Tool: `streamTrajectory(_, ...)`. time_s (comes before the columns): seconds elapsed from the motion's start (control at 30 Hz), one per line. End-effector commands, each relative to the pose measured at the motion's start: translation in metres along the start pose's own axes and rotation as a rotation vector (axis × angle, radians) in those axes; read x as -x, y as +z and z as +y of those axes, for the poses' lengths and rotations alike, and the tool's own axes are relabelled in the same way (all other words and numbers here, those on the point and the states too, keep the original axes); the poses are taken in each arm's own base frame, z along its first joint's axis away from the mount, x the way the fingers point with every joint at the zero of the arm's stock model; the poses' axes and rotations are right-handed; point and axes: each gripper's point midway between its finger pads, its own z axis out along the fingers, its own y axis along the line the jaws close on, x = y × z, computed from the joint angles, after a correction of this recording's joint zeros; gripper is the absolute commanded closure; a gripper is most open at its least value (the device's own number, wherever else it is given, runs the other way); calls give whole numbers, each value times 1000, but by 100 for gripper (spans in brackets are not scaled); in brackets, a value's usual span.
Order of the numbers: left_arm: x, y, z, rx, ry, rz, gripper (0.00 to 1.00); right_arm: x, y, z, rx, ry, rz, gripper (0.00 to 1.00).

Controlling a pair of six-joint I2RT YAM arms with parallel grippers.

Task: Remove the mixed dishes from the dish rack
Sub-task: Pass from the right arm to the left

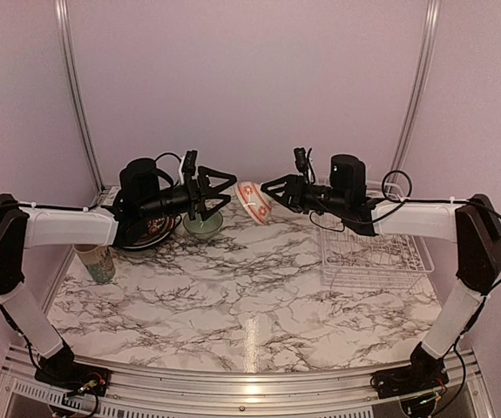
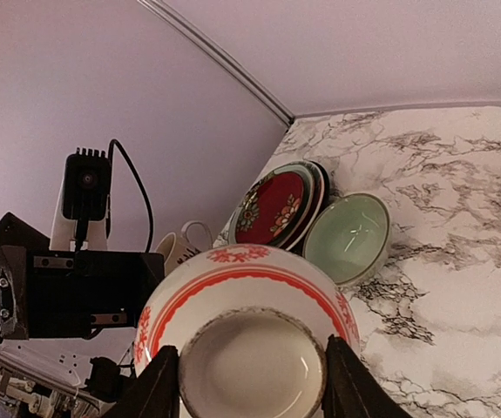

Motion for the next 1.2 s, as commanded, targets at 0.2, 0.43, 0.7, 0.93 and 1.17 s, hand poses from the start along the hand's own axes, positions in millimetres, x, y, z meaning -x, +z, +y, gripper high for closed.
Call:
streamTrajectory(0.2, -8, 18, -16, -128, -68, 37, 31, 27, 10, 46, 150, -55, -73, 72)
streamTrajectory(0.43, -10, 22, -15, -234, -185, 30, 49, 23, 14, 47, 181, -31, -66, 73)
streamTrajectory(0.7, -9, 25, -12, -259, -205, 22, 70, 16, 18, 47, 196, -24, -51, 73)
streamTrajectory(0.93, -11, 26, -11, -257, -205, 36, 90, 14, 20, 45, 197, -23, -47, 72)
streamTrajectory(1.17, -9, 27, -13, -207, -141, 50, 99, 12, 18, 44, 189, -36, -47, 63)
